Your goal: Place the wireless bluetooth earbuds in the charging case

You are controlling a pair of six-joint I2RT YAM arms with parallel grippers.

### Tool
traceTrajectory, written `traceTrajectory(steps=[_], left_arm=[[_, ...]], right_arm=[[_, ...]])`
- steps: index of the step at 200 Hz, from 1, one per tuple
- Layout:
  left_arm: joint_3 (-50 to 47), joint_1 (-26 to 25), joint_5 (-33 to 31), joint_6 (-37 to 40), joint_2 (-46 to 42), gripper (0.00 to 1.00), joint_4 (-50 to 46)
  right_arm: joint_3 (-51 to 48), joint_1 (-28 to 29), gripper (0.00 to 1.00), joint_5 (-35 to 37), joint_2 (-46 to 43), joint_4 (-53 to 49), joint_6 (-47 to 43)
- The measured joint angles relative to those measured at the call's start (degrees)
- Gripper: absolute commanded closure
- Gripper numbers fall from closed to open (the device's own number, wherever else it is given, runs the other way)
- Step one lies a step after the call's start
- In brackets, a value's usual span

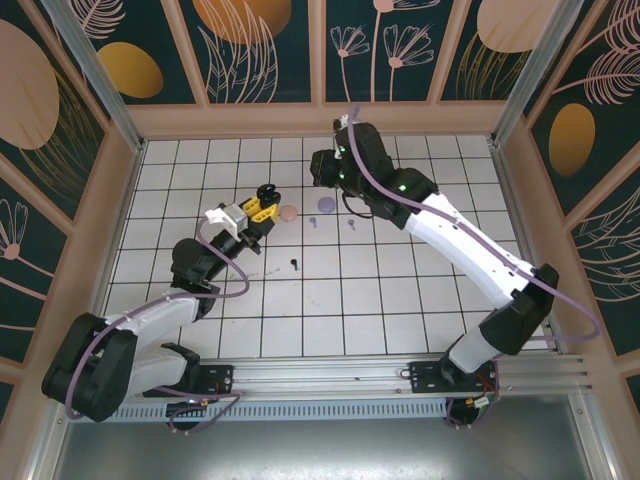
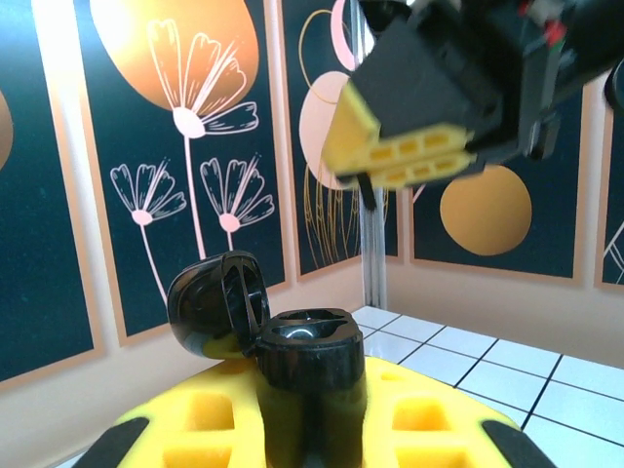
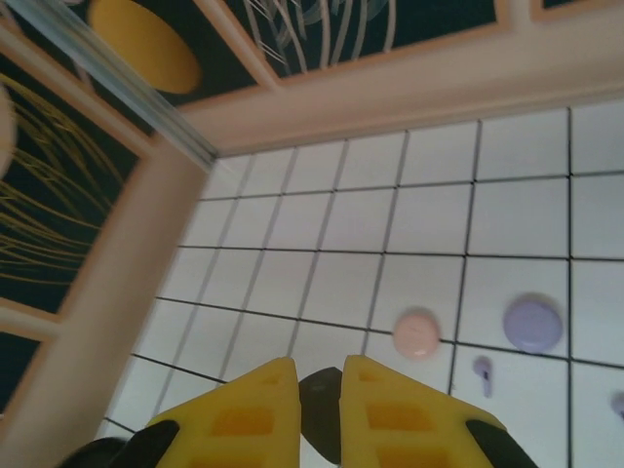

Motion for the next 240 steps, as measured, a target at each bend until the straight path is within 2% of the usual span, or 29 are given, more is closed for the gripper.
traceTrajectory(steps=[38,82,118,162,240], left_arm=[[0.8,-2.6,-0.1,4.6,3.3,1.00,5.0],[4.3,-5.1,-0.1,8.1,7.3,1.00,9.0],[5.5,-5.7,-0.2,8.0,8.5,1.00,12.6],[5.5,-5.7,-0.7,6.4,8.8,1.00,15.8],[5.5,-5.7,-1.1,4.7,8.8,1.00,16.2]], right_arm=[[-5.7,0.9,0.87,-4.0,-5.6,7.8,-1.4],[-11.7,3.8,0.87,-8.1,-8.2,17.8,-3.4],[-16.2,6.6,0.87,-10.1,-9.0,24.8,-5.2],[-20.7,7.4,0.87,-10.5,-9.6,31.1,-5.6],[-23.1,7.4,0.87,-10.7,-11.0,34.9,-5.4]])
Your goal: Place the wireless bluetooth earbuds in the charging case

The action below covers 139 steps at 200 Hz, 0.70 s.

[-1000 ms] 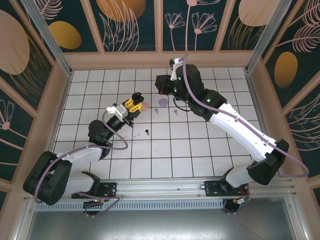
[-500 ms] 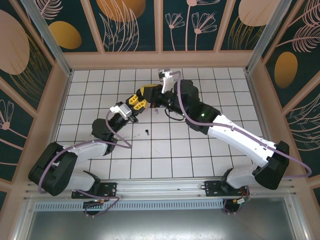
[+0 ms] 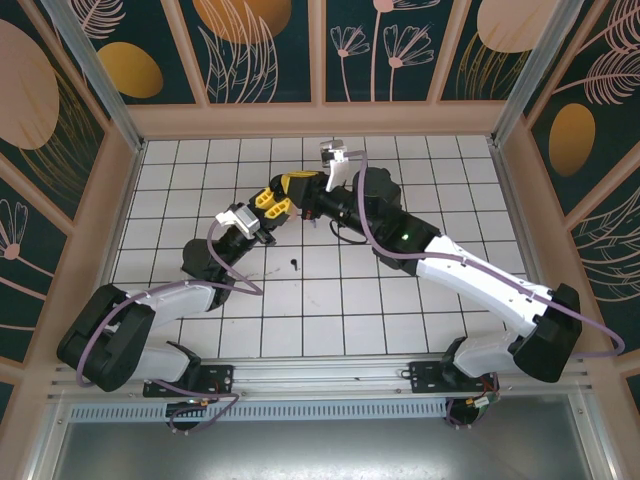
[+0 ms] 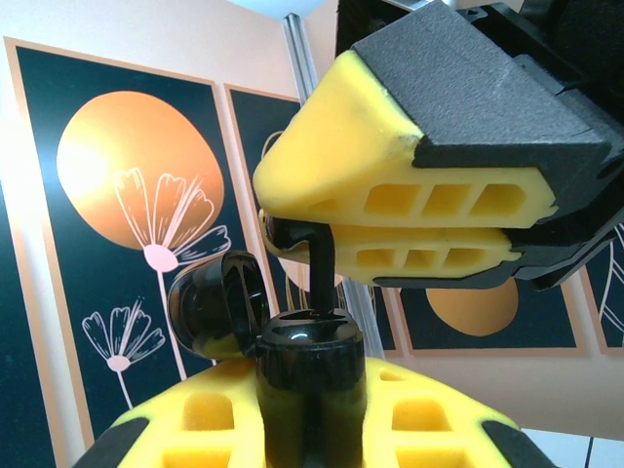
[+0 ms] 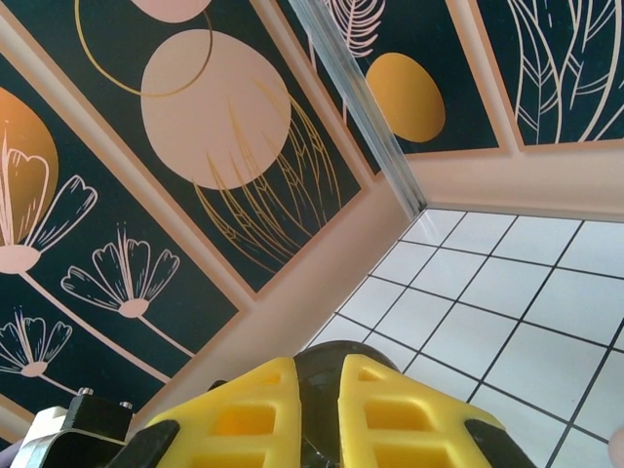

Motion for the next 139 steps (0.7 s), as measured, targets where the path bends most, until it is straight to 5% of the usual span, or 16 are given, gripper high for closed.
traceTrajectory(steps=[139], left_arm=[[0.5,0.0,0.0,-1.7,0.0,1.00,0.0]], right_arm=[[0.0,1.0,0.88,-1.6,-1.2,2.0,-0.1]])
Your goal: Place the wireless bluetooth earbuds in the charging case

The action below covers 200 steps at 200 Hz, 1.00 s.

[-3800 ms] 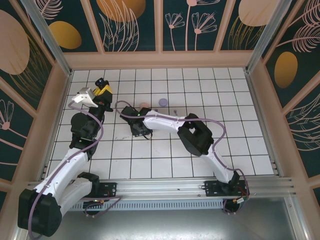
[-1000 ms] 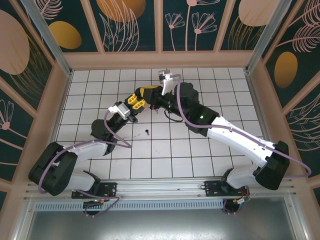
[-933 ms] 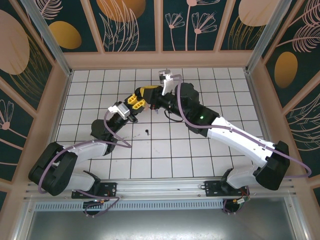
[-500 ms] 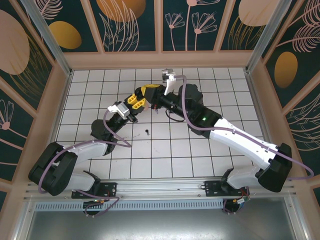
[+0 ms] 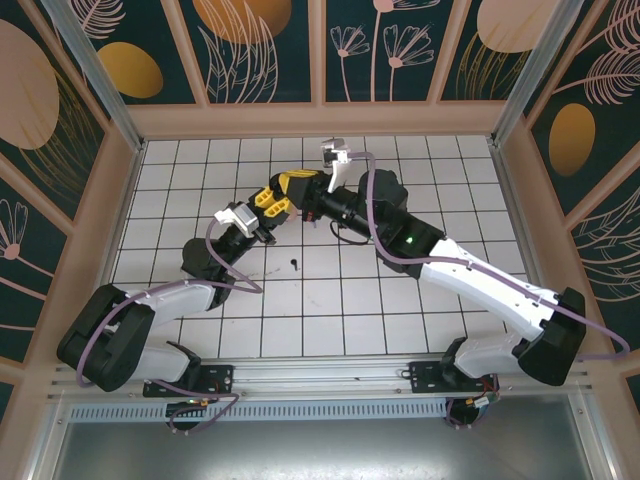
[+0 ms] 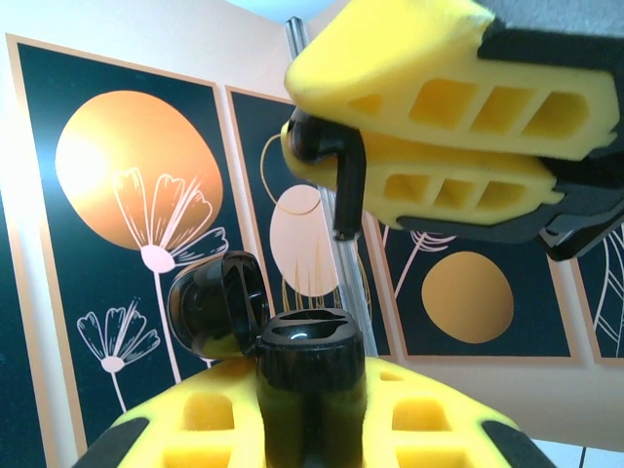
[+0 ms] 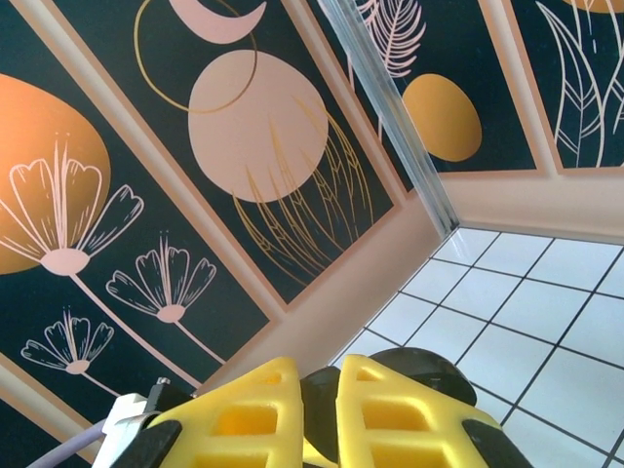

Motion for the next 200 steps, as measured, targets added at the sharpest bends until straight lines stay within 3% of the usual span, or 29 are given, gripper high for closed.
traceTrajectory(steps=[200], left_arm=[[0.0,0.0,0.3,0.0,-0.9,1.00,-2.5]], right_arm=[[0.6,0.0,0.90,0.6,2.5,-3.5,-3.0]])
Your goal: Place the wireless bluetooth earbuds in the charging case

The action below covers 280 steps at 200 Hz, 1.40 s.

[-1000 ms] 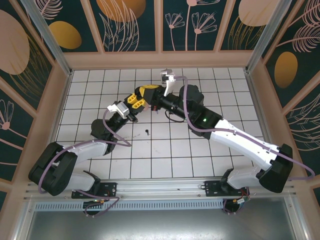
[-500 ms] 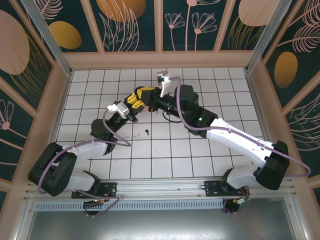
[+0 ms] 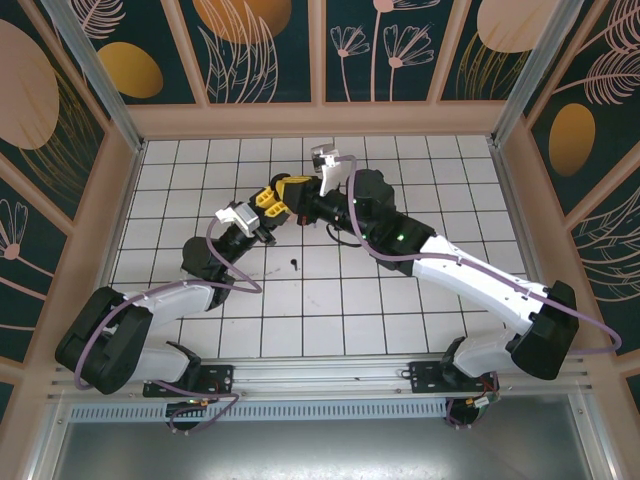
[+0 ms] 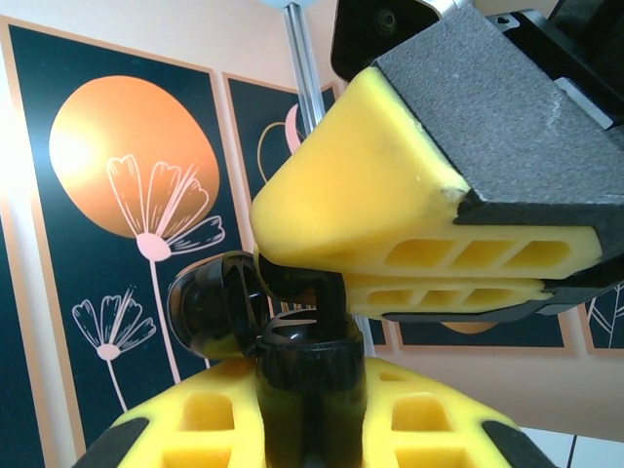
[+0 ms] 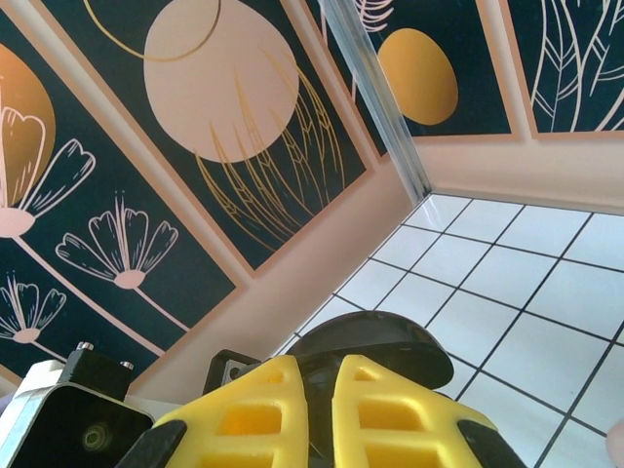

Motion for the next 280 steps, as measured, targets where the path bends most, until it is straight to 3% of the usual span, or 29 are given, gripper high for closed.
traceTrajectory(steps=[49,108,160,233,258,280], left_arm=[[0.0,0.2,-0.8,0.0,0.0,1.00,-0.9],[0.2,0.3,-0.9,-0.3,-0.1,1.00,-2.2],[0.2,0.0,-0.9,-1.3,-0.1,1.00,-1.9],[0.2,0.0,-1.4,-1.5,-0.1,1.00,-0.9],[0.2,0.0,-1.7,-1.5,-0.1,1.00,-0.8],[0.2,0.0,-1.8,-1.5,-0.1,1.00,-0.7]], right_arm=[[3.5,0.2,0.86,0.0,2.2,-4.1,-3.0],[8.0,1.7,0.51,1.8,4.0,-9.0,-5.4],[11.7,1.7,0.34,4.3,3.3,-11.5,-4.9],[10.2,-2.2,0.36,8.2,-7.9,-12.6,0.5],[8.0,-2.9,0.47,7.9,-8.3,-13.0,2.3],[7.5,-2.9,0.65,5.8,-6.5,-14.4,2.8]])
